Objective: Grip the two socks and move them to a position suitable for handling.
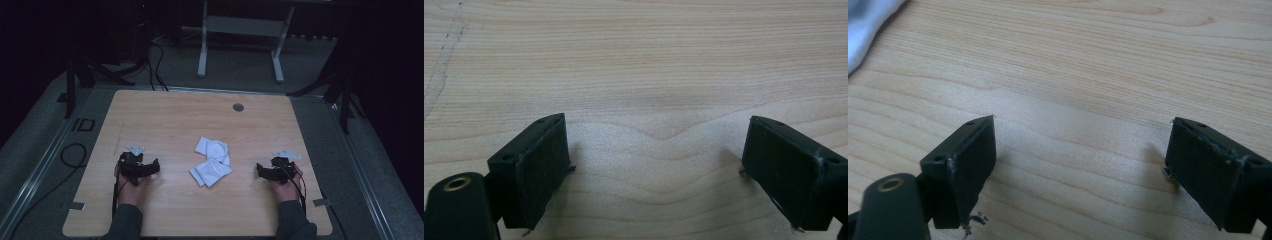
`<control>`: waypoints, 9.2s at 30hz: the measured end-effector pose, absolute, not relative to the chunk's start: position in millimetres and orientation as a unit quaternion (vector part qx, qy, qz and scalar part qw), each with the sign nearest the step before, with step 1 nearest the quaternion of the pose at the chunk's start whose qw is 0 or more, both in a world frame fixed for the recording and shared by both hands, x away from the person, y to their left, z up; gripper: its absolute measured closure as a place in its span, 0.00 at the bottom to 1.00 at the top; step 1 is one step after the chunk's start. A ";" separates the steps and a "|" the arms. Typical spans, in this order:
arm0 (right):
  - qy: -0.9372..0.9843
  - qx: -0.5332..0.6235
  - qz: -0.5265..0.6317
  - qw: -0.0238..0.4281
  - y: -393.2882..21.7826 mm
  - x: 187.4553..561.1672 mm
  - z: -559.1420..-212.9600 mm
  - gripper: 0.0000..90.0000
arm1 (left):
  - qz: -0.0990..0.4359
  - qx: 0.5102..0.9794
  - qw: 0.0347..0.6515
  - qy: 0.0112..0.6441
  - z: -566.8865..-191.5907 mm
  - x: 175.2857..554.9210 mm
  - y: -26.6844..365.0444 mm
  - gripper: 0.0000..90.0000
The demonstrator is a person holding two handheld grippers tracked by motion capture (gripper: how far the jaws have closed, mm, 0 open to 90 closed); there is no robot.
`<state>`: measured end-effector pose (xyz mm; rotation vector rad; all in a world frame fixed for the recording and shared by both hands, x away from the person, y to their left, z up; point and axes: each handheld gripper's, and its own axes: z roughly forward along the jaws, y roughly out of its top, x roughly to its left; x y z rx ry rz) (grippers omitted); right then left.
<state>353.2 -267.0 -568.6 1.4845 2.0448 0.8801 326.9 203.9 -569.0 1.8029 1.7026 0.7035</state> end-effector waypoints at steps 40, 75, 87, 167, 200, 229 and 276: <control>0.794 0.484 0.311 0.198 -256.1 339.3 -547.0 0.65 | 0.262 0.672 0.278 0.635 -568.9 326.8 203.8 0.13; 0.879 0.337 0.293 0.170 -153.6 343.3 -541.7 0.99 | 0.262 0.672 0.278 0.635 -568.9 326.8 203.8 0.13; 0.890 0.316 0.292 0.154 -141.8 328.9 -548.7 1.00 | 0.262 0.672 0.278 0.635 -569.0 326.8 203.8 0.13; 0.843 0.306 0.412 0.162 -144.7 299.1 -436.4 0.98 | 0.263 0.672 0.278 0.634 -569.0 326.9 203.8 0.13; 0.826 0.438 0.278 0.222 -242.8 328.4 -495.5 0.86 | 0.262 0.672 0.278 0.634 -569.0 326.9 203.8 0.13; 0.913 0.281 0.272 0.116 -168.9 298.8 -544.3 0.98 | 0.262 0.672 0.278 0.635 -568.9 326.8 203.8 0.13; 0.880 0.329 0.299 0.170 -116.1 391.6 -511.2 0.79 | 0.262 0.672 0.278 0.635 -568.9 326.8 203.8 0.13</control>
